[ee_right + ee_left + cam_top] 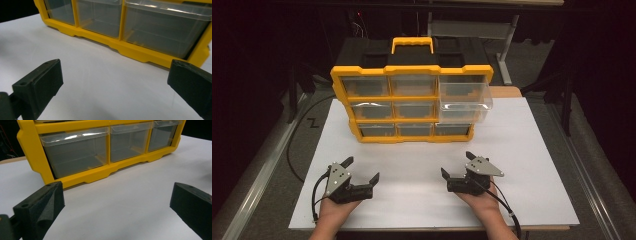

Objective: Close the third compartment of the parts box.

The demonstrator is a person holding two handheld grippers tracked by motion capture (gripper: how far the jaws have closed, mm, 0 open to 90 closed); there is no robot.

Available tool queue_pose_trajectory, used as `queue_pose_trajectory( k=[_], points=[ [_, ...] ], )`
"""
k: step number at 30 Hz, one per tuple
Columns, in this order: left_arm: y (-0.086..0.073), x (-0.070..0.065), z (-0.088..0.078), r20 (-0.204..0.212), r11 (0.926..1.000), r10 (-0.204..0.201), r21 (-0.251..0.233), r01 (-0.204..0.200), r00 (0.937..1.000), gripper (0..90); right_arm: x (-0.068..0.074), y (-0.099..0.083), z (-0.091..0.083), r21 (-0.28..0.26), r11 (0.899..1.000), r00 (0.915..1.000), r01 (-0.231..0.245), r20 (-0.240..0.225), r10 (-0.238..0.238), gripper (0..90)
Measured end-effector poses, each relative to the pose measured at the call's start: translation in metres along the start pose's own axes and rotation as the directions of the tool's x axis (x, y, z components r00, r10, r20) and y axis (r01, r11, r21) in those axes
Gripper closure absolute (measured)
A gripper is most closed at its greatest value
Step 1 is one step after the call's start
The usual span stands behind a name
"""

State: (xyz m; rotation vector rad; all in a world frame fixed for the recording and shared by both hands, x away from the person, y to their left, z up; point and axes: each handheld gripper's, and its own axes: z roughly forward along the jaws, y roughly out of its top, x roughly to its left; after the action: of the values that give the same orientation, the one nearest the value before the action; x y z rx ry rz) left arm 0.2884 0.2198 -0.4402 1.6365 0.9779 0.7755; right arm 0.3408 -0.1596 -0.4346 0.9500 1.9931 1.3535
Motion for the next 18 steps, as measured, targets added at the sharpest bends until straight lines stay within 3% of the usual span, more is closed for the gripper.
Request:
queue_pose_trajectory(
  k=[4,12,18],
  points=[
    [0.0007,0.0000,-0.0004,-0.001,1.0000,-0.001,-0.007,0.001,1.0000,0.3,-0.0043,0.0003,-0.0059,-0.004,1.000,0.9998,-0.019,0.007,0.019,2.0],
    [0.0006,0.0005,-0.0005,-0.002,1.0000,-0.001,-0.006,0.001,1.0000,0.3,-0.0038,0.0006,-0.0090,-0.013,1.000,0.9999,0.000,-0.011,0.000,3.2],
    [0.0006,0.0010,-0.0005,-0.002,1.0000,-0.003,-0.006,0.003,1.0000,0.3,-0.0041,0.0001,-0.0104,-0.005,1.000,1.0000,0.005,-0.006,-0.005,10.8]
  ],
)
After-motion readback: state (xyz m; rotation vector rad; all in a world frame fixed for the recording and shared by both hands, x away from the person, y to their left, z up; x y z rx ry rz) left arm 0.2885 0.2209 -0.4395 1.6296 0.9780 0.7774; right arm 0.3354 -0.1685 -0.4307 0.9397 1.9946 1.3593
